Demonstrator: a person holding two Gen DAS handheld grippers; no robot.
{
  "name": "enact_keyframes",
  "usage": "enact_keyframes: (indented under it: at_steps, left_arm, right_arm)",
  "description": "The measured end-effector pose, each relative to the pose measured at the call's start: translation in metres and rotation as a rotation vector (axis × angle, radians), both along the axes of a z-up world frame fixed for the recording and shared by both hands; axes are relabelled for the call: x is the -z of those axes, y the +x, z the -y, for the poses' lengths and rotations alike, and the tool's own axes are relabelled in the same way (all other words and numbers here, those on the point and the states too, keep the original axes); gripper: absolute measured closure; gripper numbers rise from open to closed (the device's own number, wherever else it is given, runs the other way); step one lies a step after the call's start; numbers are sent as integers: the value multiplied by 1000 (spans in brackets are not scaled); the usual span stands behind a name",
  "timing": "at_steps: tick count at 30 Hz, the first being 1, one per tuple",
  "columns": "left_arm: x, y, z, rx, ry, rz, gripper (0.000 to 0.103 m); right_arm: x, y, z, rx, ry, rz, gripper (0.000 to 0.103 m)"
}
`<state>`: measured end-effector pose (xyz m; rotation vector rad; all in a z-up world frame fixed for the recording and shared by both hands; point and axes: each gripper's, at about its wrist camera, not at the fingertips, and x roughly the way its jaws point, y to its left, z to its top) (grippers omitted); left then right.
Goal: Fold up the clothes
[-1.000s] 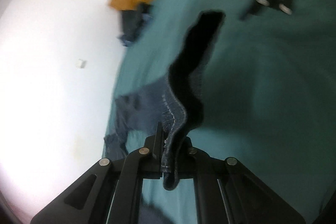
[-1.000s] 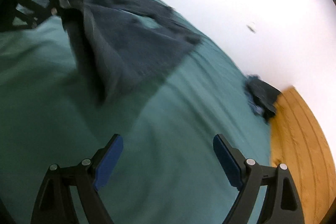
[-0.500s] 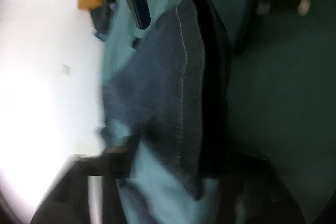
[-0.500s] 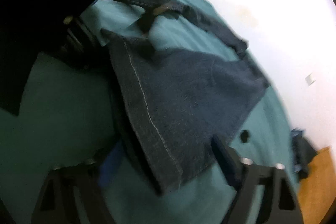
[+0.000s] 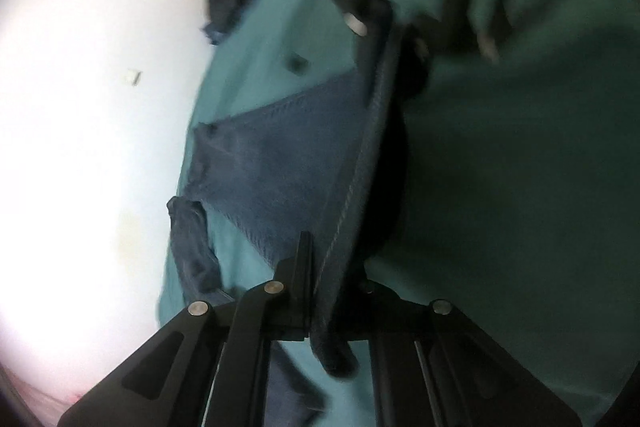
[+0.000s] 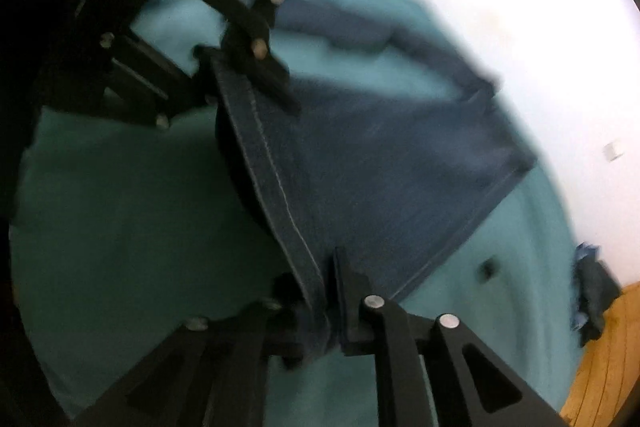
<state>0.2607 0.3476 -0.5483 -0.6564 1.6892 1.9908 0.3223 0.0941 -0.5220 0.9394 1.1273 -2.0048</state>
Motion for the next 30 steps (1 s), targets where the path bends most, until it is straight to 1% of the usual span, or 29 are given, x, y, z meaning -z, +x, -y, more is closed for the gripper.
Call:
enact_keyframes:
  at_steps: [1,2,3,4,5,6,7,9,11,12,13,14,15,16,17,18,19,21,22,25,26,27,28,29,30]
  left_arm:
    - [9,4,2,-18,-47,6,90]
    - [9,8,6,-33,-71,-5,81]
    - [9,12,9,-49,-95,-17,72]
    - [6,15,14,-68,-110,-26,43]
    - [-2,16,21,-94,-111,-34,18]
    - [-8,17,31,-121,-113,-43,11]
    - [-11,16,42,-148,-121,-52,8]
    - [3,-3,64,-177,-172,-72,8]
    - [20,-25,84,-198,-230,-94,7]
    - [26,-35,92,-193,-225,-90,4]
    - [26,-41,96,-174,-184,-69,0]
    - [24,-43,100,-165,-153,-50,0]
    - [21,-47,104,-166,-118,-14,0]
    - [16,-52,109,-179,-79,43,7]
    - [11,-57,114,-192,-40,100,21]
    - [5,-61,119,-204,-4,149,26]
    - [0,-65,120,-203,12,165,27]
    - [-4,-65,122,-166,-2,113,27]
    - [-5,-66,124,-156,-2,102,27]
    - [-11,-84,130,-176,46,166,28]
    - [-12,-82,132,-174,60,192,34]
    - [-13,-80,135,-172,73,218,47]
    - [-15,-79,138,-183,81,229,95]
    - [-18,-83,142,-211,83,219,95]
    - [-20,-85,145,-235,93,228,95]
  right_arm:
    - [10,-1,2,3,36,40,85]
    - [18,-2,4,9,67,70,80]
    - [15,-1,0,26,66,45,62]
    - [10,0,-4,40,54,29,42]
    - [6,-1,-8,55,40,13,36]
    - [0,-9,-11,74,21,-1,34]
    - [-3,-19,-11,89,9,0,34]
    - [-7,-24,-3,118,-9,3,34]
    - [-13,-11,5,136,-27,-17,34]
    - [-12,-26,16,143,-41,-17,34]
    - [-12,-36,25,150,-53,-18,34]
    - [-20,-18,28,155,-58,-15,34]
    - [-25,-12,34,158,-62,-14,34]
    - [-31,-6,40,161,-67,-12,34]
    - [-36,-1,46,164,-72,-11,34]
    - [-41,5,52,167,-76,-8,34]
    - [-45,6,57,176,-78,-2,34]
    - [-51,9,65,190,-80,9,34]
    - [-54,12,69,196,-81,13,34]
    - [-63,19,81,213,-83,23,34]
    - [-66,21,84,213,-86,20,33]
    - [-69,24,86,213,-90,16,34]
    - [-72,27,89,213,-93,12,34]
    - [-75,29,92,213,-96,8,34]
    - [-78,31,95,214,-101,6,34]
